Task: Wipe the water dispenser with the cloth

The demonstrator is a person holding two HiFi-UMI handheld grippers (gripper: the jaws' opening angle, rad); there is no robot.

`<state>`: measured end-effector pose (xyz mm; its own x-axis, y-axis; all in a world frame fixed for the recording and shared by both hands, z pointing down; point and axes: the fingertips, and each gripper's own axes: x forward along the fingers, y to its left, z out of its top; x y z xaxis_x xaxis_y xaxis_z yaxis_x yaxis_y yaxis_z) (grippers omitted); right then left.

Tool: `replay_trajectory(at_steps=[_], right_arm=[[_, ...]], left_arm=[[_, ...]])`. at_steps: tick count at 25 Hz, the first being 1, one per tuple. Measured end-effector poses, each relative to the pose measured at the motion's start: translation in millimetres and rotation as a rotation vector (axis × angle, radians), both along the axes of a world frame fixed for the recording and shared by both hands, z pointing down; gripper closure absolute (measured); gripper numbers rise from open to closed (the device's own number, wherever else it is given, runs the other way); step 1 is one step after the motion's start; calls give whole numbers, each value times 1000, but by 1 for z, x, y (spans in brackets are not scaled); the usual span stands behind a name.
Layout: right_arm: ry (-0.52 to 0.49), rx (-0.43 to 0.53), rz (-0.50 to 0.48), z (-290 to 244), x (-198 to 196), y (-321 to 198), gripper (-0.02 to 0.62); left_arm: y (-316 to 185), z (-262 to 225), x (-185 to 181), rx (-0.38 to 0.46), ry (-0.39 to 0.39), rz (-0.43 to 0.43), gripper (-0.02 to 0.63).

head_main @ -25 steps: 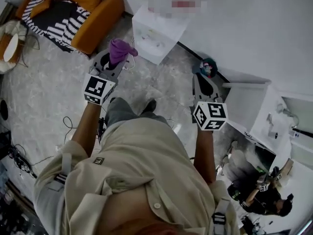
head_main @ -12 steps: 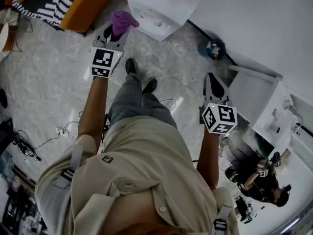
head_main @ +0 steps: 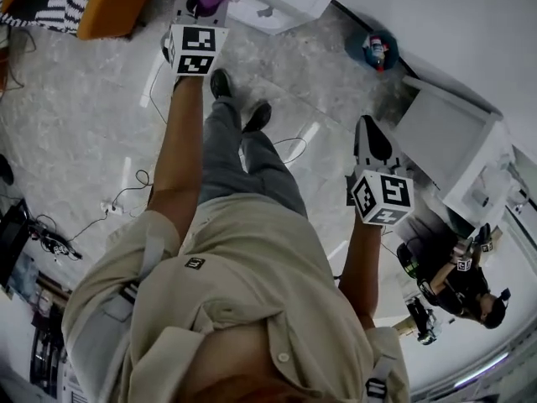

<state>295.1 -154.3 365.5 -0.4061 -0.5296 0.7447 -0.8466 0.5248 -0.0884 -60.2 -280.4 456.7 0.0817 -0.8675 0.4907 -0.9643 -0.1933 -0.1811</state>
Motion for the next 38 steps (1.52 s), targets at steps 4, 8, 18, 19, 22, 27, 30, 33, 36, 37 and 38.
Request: replay_trajectory(at_steps=[4,8,18,19,22,27,30,33,36,37,38], right_arm=[[-5,-27,15,22,-6,-2,568],[-9,-50,25,31,-7,2,568],[2,-63,33,39,-4,3,568],[1,-66,31,41,-5,4,568],[-3,-77,21,44,-11,4,568],[3,-75,7,44,-14,-1,568],[8,-86,8,48,-15,0,568],[5,-85,-9,48,-24,-3,568],[7,-84,-12,48,-26,-3,568],[8,-85,-9,49,-25,-2,568],[10,-88,-4,49,-24,-1,568]], left_arm=[[-17,20,34,-19,47,46,486],[-3,31,122,-55,109,234,489],[-1,33,193,-50,153,385,491],[-1,35,181,-50,144,371,491],[-1,41,129,-53,117,285,491],[-11,42,-23,-38,65,-17,491],[-11,32,-77,-21,77,-122,491],[-17,30,-74,-33,39,-85,491],[-21,35,-48,-41,35,-55,491],[-20,35,-36,-41,57,-42,491],[-17,36,-21,-43,80,-16,492]])
